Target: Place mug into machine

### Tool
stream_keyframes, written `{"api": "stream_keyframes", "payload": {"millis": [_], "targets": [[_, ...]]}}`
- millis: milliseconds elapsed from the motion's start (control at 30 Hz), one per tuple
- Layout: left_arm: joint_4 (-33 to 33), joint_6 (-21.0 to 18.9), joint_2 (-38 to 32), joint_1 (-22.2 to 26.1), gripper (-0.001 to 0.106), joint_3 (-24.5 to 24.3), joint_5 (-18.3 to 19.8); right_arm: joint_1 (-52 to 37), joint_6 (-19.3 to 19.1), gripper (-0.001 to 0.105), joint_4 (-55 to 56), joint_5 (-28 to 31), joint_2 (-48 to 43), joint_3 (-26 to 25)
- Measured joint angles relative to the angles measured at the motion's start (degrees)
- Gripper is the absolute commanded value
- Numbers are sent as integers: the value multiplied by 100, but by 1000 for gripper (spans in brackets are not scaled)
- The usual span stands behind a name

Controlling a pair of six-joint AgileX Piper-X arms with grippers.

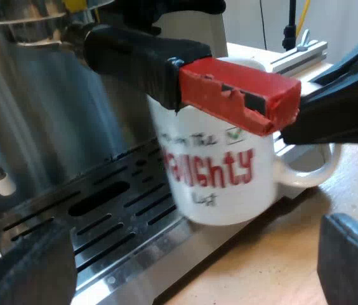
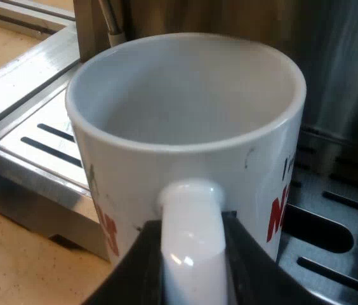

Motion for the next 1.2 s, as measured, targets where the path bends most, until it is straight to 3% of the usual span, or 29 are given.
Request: {"api": "stream_keyframes", "payload": {"millis": [233,467,633,733,1200], "targets": [[0,-72,0,0,78,0,0,0,0,0,-564,45,845,-558],[0,-68,0,0,78,0,198,0,0,4,-757,63,1170,-679],[0,-68,0,0,78,0,263,0,0,40,-778,75,1187,-679],[0,-68,0,0,78,0,262,0,0,49,-805,82,1187,-679],[0,-68,0,0,78,0,262,96,101,47,-770,110,1175,-688]]}}
